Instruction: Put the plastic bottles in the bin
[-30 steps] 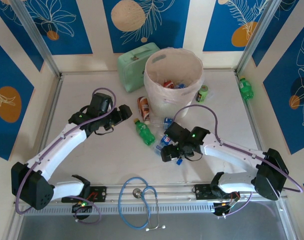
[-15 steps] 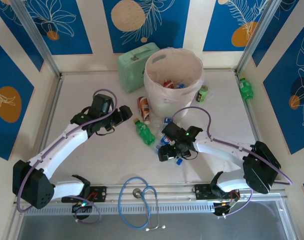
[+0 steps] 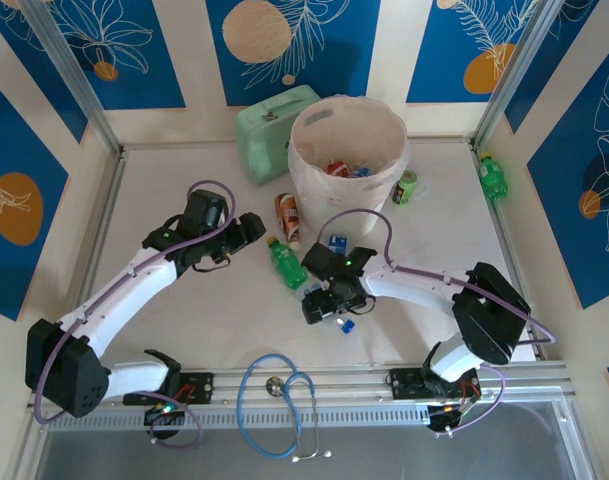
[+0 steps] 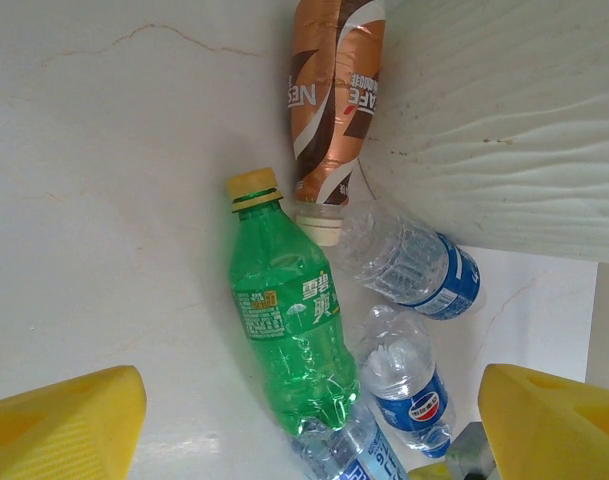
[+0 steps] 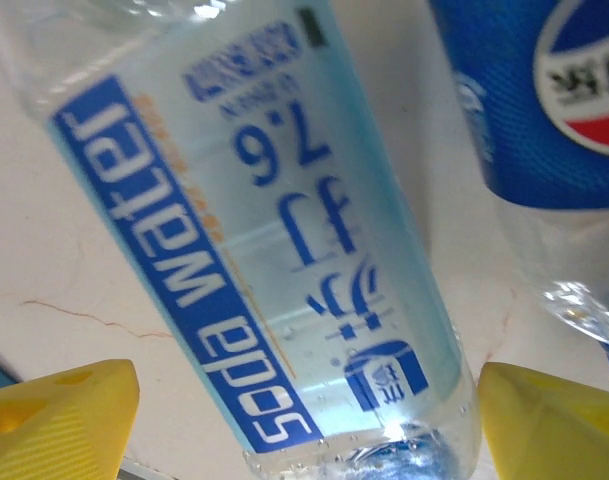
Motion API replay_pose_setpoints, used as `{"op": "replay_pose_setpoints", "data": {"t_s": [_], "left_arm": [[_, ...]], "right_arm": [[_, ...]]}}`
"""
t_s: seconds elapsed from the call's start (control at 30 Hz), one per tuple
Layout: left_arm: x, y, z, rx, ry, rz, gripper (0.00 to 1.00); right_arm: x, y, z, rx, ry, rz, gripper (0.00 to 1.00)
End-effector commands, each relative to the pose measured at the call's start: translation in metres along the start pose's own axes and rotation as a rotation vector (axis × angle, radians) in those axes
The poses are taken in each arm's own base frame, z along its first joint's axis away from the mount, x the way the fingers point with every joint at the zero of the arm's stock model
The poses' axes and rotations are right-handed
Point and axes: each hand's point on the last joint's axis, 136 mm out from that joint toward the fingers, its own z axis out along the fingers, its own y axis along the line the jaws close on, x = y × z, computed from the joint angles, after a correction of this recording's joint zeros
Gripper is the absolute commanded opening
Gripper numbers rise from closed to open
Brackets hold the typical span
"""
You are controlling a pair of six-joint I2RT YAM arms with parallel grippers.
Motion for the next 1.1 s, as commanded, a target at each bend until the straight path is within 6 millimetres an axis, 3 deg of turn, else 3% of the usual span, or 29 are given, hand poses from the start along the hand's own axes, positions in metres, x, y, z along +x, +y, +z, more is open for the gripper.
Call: {"op": "replay_pose_setpoints", "data": {"t_s": [0.0,0.33,0.6,0.73,0.9,1.07], "left_arm": [[0.002,-0.001,0.000,0.008,0.003,-0.005,0.86],[0.002,0.000,-0.002,0.004,-0.003,-0.006,0.86],[0.000,0.002,-0.003,-0.001,-0.007,-0.012,0.86],[0.000,0.003,-0.002,-0.006,-0.008,-0.013,0.86],[0.000,0.004,-0.002,-0.009,-0.007,-0.017,0.86],[0.002,0.008,0.001,-0.016,-0.002,-0.018,0.86]], "right_arm": [[-0.007,0.009,-0.008,0.021,-0.021,-0.076,0.88],[-0.015,0.006,0.018,0.074,0.072,-0.063,0.85],[-0.016,0.005,0.020,0.083,0.090,-0.057,0.60],[-0.016,0.010,0.010,0.081,0.051,-0.074,0.51],[-0.016,0.020,-0.009,0.062,-0.009,-0.077,0.47],[-0.018,0.031,-0.042,0.029,-0.100,-0.077,0.46]]}}
